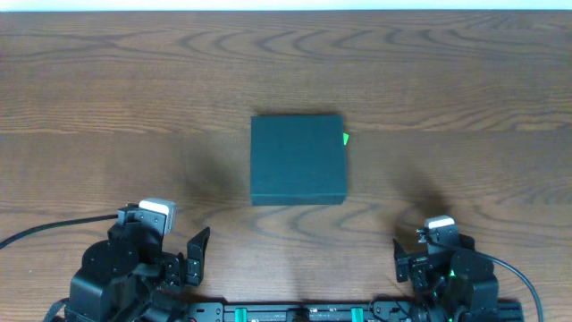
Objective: Pack container
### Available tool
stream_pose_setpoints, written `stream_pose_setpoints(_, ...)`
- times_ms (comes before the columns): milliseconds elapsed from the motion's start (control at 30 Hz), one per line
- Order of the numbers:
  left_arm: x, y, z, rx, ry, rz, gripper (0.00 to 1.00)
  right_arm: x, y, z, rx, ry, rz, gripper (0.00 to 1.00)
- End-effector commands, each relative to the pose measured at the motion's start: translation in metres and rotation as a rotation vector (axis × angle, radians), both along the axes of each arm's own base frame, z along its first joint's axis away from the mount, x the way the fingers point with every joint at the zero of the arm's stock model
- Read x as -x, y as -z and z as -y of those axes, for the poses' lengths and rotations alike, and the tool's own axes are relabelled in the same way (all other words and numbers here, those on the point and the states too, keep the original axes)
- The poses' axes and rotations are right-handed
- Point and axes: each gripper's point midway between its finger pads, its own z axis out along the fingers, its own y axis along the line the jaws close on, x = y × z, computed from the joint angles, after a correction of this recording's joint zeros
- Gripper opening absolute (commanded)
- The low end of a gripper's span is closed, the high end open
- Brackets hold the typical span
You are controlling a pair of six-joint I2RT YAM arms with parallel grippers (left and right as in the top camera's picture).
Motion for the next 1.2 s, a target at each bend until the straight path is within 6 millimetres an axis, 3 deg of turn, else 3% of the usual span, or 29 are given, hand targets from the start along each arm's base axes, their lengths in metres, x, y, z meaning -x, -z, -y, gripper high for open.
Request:
stream_pose_setpoints(0, 0.000, 0.004, -0.002, -0.007, -0.012, -0.007, 0.95, 0.001, 0.004, 0.000, 0.003, -0.006, -0.008, 0.99)
stream_pose_setpoints(433, 0.001, 0.005, -0.003, -0.012, -0.012, -0.013, 0.95, 0.001, 0.004, 0.000, 0.003, -0.006, -0.008, 0.99)
stream_pose_setpoints(567, 0.014, 0.033, -0.017, -0.087, -0.039, -0.094, 0.95, 0.001, 0.004, 0.000, 0.003, -0.006, -0.008, 0.99)
stream_pose_setpoints(833, 0.006, 0.082, -0.034, -0.075, -0.161, -0.043, 0.95, 0.001, 0.004, 0.000, 0.003, -0.006, -0.008, 0.99)
stream_pose_setpoints(1167, 0.003, 0.109, -0.044, -0.069, -0.229, 0.006, 0.95, 0.001, 0.004, 0.000, 0.003, -0.006, -0.008, 0.99)
